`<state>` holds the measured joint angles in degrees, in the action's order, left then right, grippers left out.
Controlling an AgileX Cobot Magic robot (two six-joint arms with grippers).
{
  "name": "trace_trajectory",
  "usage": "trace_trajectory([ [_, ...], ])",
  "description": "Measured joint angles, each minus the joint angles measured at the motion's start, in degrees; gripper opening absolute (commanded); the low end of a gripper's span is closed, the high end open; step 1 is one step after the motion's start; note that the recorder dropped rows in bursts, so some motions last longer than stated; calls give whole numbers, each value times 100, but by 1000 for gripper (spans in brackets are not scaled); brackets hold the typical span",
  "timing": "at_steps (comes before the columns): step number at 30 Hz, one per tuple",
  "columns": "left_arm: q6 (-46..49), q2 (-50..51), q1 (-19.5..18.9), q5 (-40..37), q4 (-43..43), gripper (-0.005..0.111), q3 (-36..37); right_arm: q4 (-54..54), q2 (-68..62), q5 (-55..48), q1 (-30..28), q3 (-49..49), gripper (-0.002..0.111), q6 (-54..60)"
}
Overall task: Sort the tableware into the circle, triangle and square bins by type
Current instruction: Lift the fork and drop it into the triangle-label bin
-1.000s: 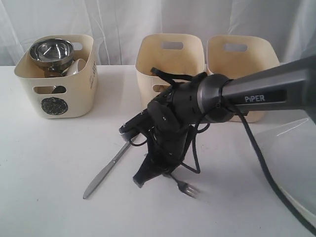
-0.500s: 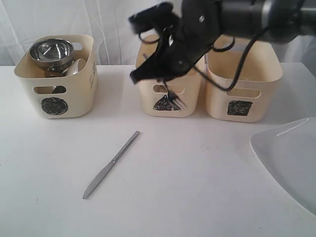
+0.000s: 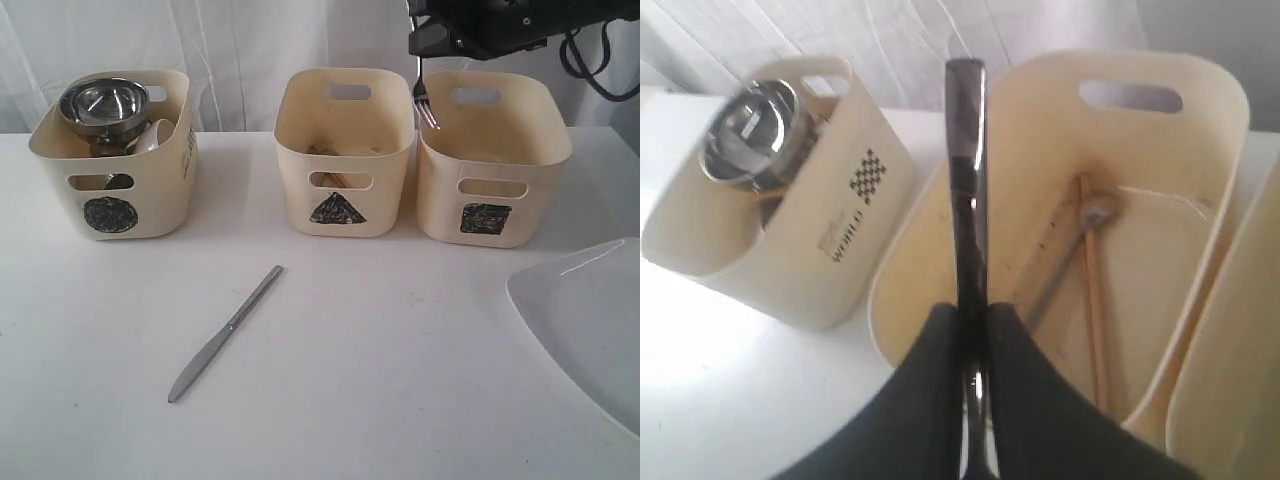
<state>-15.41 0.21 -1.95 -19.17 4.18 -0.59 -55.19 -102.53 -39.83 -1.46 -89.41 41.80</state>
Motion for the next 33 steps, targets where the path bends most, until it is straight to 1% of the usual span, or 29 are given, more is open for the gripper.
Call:
trace_trajectory([
  [3,0,0,0,0,0,0,0,-676,-107,-46,-32,0,0,485],
  [7,0,0,0,0,0,0,0,-1313,-237,-79,-43,0,0,992],
  [15,0,0,0,0,0,0,0,-2693,-486,745,-55,0,0,2252],
  [21,0,0,0,0,0,0,0,-4006,-957,885,38,-33,0,3590],
  [24,0,0,0,0,0,0,0,-4302,-1273,931,157,-197,0,4310],
  [27,0,0,0,0,0,0,0,-4353,-1569,944,278,-414,0,4622],
  [29,0,0,0,0,0,0,0,-4376,-1750,957,327,-541,5,4691],
  [33,0,0,0,0,0,0,0,-4400,-1986,1048,406,-600,22,4731],
])
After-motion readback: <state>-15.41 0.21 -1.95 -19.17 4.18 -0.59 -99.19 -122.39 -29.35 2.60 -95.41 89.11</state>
